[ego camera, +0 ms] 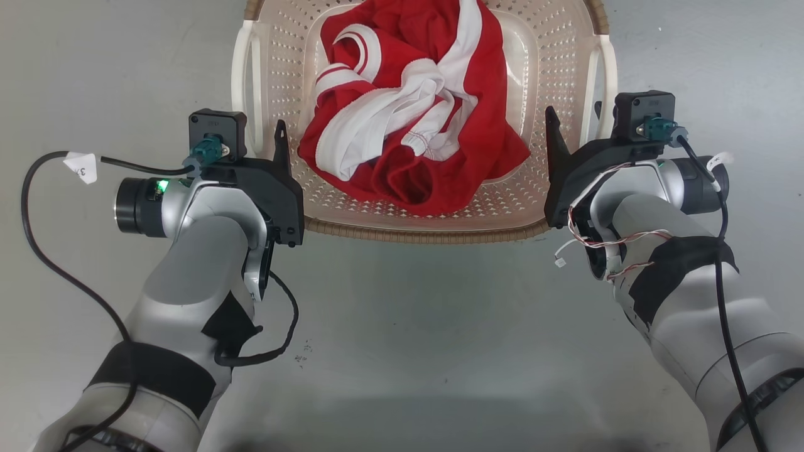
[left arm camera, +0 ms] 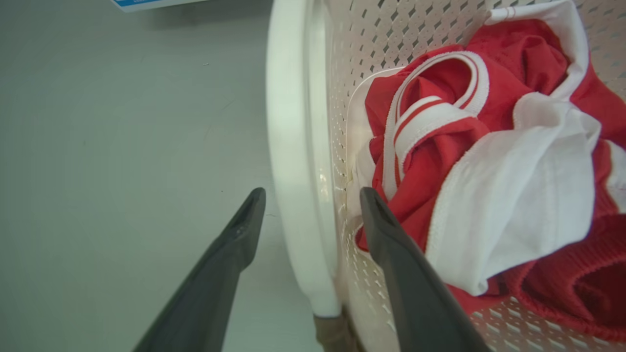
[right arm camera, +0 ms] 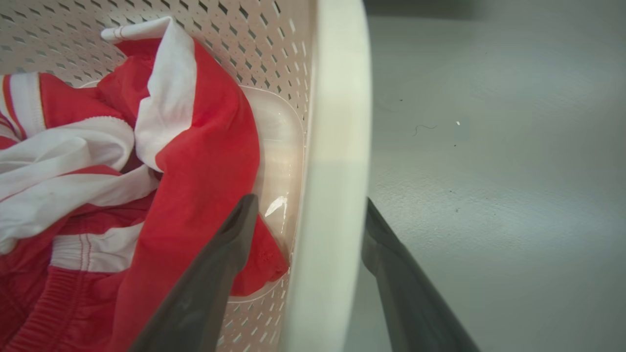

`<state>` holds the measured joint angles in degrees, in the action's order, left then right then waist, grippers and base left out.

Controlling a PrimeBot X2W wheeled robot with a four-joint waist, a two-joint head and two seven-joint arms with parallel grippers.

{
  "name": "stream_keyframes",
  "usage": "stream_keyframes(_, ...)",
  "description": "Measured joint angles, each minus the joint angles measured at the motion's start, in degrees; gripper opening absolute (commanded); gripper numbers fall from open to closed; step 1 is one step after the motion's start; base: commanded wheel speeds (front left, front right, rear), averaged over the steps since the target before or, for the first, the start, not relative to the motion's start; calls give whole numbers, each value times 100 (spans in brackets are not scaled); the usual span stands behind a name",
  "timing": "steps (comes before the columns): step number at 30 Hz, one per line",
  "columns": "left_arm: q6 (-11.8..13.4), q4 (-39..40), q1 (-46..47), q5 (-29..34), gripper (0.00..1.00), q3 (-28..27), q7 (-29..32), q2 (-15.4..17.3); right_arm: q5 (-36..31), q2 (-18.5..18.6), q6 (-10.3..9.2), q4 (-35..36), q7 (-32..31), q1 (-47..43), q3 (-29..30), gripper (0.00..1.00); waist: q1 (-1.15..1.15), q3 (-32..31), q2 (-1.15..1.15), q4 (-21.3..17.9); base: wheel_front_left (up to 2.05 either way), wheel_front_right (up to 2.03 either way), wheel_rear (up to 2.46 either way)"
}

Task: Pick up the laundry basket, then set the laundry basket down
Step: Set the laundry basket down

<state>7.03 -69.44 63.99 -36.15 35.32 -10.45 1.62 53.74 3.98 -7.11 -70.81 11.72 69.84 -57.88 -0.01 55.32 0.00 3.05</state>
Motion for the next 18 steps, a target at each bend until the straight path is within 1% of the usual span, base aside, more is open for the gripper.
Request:
stream_keyframes(10, -8, -104, -21, -1, 100, -1, -86, -1, -26, -1, 9, -53, 98, -1, -19, 100, 1, -195, 1, 33, 0, 0, 0)
stream_keyframes(12, -48, -119, -68, -1, 100, -5, -131, 0, -27, -3, 15, -63, 105, -8, -32, 100, 1, -258, 1, 38, 0, 0, 0)
stream_keyframes(18, -105, -126, -152, -10, 100, -45, -236, 2, -76, -8, 90, -70, 183, -37, -68, 100, 1, -513, 0, 44, 0, 0, 0)
